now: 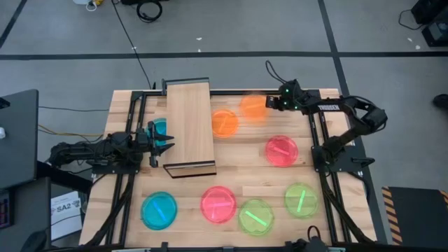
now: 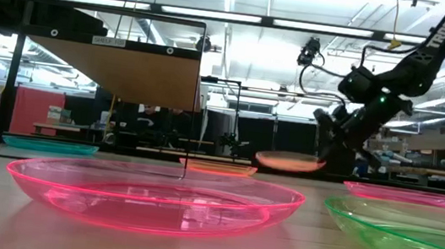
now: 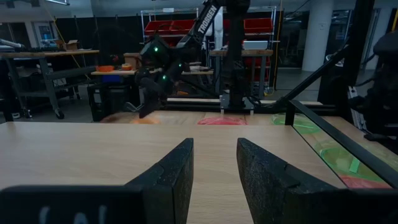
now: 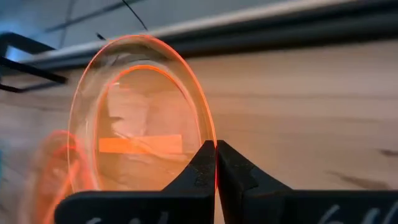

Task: Place and stack plates onto a shelf
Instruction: Put the right orange plate on the shelf

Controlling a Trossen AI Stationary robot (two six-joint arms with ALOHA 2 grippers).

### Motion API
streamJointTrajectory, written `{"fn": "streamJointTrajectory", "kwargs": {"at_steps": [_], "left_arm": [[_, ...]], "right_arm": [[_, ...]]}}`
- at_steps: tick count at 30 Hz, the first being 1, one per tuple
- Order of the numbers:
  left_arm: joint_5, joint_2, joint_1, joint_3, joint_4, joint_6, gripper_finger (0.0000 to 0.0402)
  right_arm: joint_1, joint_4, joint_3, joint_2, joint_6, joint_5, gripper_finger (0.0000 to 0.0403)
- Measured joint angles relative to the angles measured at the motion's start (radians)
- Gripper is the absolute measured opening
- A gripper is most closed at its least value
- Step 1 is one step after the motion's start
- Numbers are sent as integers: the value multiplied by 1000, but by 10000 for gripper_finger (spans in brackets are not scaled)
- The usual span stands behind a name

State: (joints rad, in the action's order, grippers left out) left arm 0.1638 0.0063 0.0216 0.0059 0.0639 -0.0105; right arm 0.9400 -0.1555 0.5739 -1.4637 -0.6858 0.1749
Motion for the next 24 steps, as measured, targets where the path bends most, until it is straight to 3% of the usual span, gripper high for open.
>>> {"fn": "streamJointTrajectory", "kwargs": {"at_steps": [12, 24], "left_arm": [[0, 0, 0, 0, 0, 0, 130], [0, 0, 0, 0, 0, 0, 130]], "right_arm": [[21, -15, 0, 211, -52, 10, 7], [-126, -194, 0, 254, -168, -10, 7]]}}
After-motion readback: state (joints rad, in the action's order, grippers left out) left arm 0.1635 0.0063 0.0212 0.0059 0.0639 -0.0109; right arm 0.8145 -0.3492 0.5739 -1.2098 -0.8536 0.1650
